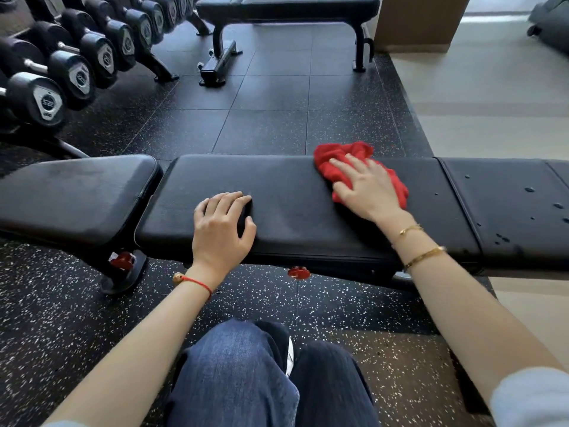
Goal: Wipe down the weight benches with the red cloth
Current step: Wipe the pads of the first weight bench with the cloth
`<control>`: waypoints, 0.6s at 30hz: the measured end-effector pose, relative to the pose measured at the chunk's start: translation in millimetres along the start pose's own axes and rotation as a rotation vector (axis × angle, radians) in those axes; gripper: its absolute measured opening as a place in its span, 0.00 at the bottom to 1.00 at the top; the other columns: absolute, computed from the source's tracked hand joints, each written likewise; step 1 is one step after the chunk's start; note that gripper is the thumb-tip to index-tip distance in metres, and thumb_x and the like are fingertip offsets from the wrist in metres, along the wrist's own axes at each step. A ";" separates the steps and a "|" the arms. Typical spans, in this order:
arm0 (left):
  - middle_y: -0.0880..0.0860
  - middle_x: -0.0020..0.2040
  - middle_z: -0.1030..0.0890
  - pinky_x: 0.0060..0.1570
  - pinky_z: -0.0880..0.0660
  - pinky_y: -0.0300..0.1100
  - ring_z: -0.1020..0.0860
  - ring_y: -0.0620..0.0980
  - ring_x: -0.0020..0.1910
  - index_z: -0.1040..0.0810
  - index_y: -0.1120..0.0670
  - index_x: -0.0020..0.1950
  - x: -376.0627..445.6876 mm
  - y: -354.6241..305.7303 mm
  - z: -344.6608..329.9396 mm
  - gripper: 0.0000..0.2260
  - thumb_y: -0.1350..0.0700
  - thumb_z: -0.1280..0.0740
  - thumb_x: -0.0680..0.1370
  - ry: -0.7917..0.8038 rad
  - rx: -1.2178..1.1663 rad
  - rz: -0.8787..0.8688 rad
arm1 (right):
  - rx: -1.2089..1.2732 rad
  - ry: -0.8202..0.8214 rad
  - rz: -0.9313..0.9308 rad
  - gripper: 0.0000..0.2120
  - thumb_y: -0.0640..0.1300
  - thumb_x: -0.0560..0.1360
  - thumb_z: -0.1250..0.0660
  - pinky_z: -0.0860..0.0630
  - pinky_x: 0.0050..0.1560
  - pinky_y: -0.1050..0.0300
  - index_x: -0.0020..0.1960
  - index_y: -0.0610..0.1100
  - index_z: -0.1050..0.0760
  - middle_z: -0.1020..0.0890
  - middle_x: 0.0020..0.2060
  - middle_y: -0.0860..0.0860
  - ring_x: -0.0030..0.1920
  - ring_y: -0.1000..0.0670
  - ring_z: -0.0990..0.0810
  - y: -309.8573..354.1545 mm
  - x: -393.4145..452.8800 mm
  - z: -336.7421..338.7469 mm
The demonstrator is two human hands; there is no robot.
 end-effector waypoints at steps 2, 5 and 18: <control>0.50 0.64 0.21 0.70 0.36 0.53 0.26 0.51 0.66 0.22 0.52 0.64 0.4 0.3 -0.6 0.19 0.48 0.42 0.77 -0.003 0.002 0.004 | 0.017 0.014 -0.100 0.26 0.57 0.79 0.44 0.50 0.77 0.44 0.76 0.60 0.40 0.41 0.78 0.51 0.76 0.40 0.42 -5.6 6.8 1.2; 0.49 0.64 0.21 0.70 0.35 0.53 0.25 0.51 0.65 0.21 0.52 0.64 0.2 1.0 -1.3 0.19 0.48 0.42 0.77 -0.012 0.003 0.010 | 0.008 -0.004 -0.060 0.26 0.57 0.78 0.43 0.50 0.77 0.44 0.76 0.59 0.39 0.41 0.78 0.50 0.76 0.38 0.43 25.6 -2.0 -3.0; 0.51 0.64 0.21 0.69 0.34 0.53 0.26 0.53 0.65 0.22 0.52 0.64 -2.9 -1.2 0.7 0.18 0.50 0.40 0.77 -0.010 -0.015 0.009 | 0.057 -0.047 0.075 0.26 0.57 0.76 0.43 0.48 0.77 0.47 0.74 0.61 0.37 0.36 0.76 0.53 0.75 0.42 0.39 11.1 -86.5 1.9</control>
Point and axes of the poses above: each hand's wrist, its own x-axis towards the middle knuckle, its own z-axis out of the back of the hand, y = z × x, the point moved 5 cm from there along x, towards the middle knuckle
